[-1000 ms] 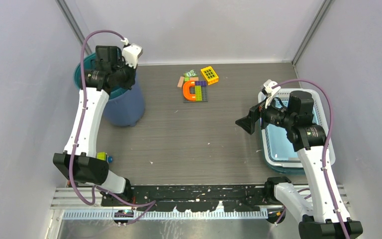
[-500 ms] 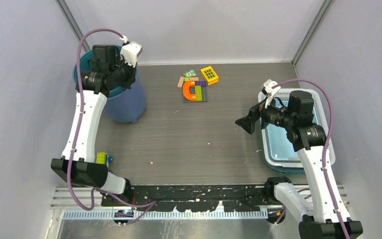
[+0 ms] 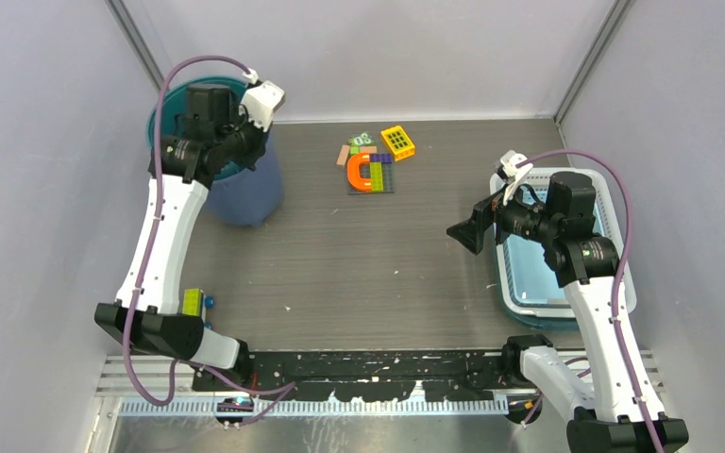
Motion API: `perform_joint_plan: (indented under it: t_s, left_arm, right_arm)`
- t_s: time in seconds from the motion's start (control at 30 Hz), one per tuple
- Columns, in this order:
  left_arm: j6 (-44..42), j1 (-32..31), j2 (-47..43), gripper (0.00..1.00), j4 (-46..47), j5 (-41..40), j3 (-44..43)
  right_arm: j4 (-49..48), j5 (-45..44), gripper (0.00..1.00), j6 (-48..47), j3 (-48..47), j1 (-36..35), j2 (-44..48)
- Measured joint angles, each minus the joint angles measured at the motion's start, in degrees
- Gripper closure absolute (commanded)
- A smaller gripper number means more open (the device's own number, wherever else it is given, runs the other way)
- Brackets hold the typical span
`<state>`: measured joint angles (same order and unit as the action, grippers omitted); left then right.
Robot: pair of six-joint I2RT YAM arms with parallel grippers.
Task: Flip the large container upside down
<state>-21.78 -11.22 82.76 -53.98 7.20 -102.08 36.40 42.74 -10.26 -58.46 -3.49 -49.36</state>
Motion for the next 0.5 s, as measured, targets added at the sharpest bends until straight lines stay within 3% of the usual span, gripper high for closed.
perform_joint_plan:
  t_s: [0.17,0.33,0.5]
  left_arm:
    - [-0.72,-0.39,-2.12,1.0,-0.33,1.46,-0.02]
    - [1.27,-1.11,1.62,1.0,-5.2,-3.58,-9.64]
    - [2.29,0.02,1.92,1.0,-5.99,-4.66,-10.54]
  right_arm:
    - [0.0,0.07,0.0,0.07,0.02,0.26,0.0]
    - [-0.13,0.28,0.0,0.15,0.28,0.31,0.0]
    - [-0.2,0.39,0.0,0.15,0.28,0.37,0.0]
